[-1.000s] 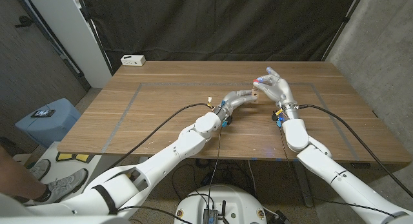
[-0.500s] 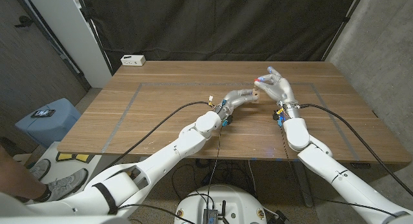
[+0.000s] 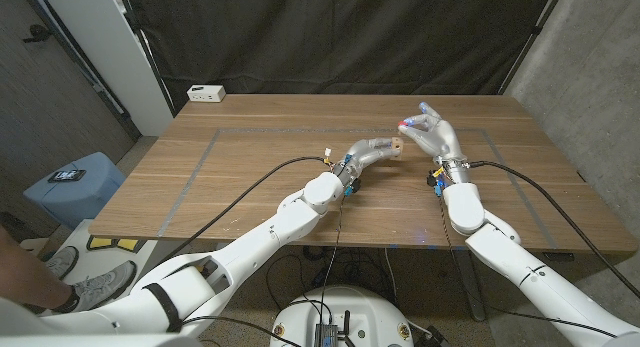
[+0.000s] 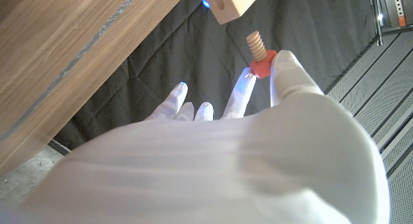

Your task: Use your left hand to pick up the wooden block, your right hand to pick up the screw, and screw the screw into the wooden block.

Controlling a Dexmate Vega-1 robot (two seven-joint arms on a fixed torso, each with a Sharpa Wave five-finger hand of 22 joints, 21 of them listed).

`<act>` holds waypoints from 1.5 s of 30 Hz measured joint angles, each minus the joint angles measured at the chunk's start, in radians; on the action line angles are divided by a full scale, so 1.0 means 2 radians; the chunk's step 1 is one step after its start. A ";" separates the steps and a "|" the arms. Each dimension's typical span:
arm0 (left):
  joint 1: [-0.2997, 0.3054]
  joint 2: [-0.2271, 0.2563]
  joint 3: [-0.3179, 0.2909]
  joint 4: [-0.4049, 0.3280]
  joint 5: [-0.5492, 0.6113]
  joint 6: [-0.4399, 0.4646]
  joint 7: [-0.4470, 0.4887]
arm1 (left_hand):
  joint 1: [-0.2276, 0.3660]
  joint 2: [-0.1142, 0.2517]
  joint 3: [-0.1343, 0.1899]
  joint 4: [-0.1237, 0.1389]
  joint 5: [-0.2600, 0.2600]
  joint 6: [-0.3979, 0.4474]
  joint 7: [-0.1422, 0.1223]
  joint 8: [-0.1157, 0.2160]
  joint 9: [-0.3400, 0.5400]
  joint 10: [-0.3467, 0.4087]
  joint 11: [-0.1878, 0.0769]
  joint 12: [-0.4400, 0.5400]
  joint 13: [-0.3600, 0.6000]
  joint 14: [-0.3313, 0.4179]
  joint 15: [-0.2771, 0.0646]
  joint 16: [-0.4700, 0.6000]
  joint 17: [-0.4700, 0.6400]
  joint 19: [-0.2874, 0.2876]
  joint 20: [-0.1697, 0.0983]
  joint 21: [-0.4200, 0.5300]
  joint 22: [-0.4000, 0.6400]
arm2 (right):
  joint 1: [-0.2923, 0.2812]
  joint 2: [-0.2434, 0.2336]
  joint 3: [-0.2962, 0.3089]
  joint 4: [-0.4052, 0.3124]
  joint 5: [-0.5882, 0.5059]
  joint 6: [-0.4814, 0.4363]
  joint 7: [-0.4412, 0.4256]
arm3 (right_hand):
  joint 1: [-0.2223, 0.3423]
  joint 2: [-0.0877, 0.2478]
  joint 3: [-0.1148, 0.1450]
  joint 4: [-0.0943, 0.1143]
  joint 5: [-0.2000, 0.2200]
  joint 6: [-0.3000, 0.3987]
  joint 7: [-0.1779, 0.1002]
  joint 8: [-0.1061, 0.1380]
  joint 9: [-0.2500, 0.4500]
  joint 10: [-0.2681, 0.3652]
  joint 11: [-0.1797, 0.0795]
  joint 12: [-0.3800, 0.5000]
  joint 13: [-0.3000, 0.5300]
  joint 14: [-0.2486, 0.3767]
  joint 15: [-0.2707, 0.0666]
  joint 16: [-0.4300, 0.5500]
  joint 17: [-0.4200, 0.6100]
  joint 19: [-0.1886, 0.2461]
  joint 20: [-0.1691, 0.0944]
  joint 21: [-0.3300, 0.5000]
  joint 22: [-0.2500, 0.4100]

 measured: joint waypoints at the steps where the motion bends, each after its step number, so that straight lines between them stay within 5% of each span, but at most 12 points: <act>1: 0.001 0.000 0.000 -0.001 0.002 0.000 0.001 | 0.000 0.000 0.000 0.000 0.000 0.000 0.000 0.000 0.000 0.000 0.000 0.000 0.000 0.000 0.000 0.000 0.000 0.000 0.000 0.000 0.000 | -0.001 -0.001 0.001 -0.002 0.000 -0.001 0.000 | 0.000 0.000 0.000 0.000 0.000 0.000 0.000 0.000 0.000 0.000 0.000 0.000 0.000 0.000 0.000 0.000 0.000 0.000 0.000 0.000 0.000; 45: 0.009 0.005 0.000 -0.011 0.014 -0.010 0.010 | 0.000 0.000 0.001 -0.003 0.000 0.002 0.002 0.001 0.000 0.000 0.000 0.000 -0.001 -0.002 -0.002 0.000 -0.001 0.000 0.000 0.000 0.000 | -0.016 -0.009 0.006 -0.035 0.010 -0.029 0.010 | -0.007 0.007 0.011 0.005 0.002 0.000 0.009 -0.008 -0.012 -0.001 0.005 0.000 0.000 0.000 0.000 0.000 0.000 0.002 0.002 0.000 0.000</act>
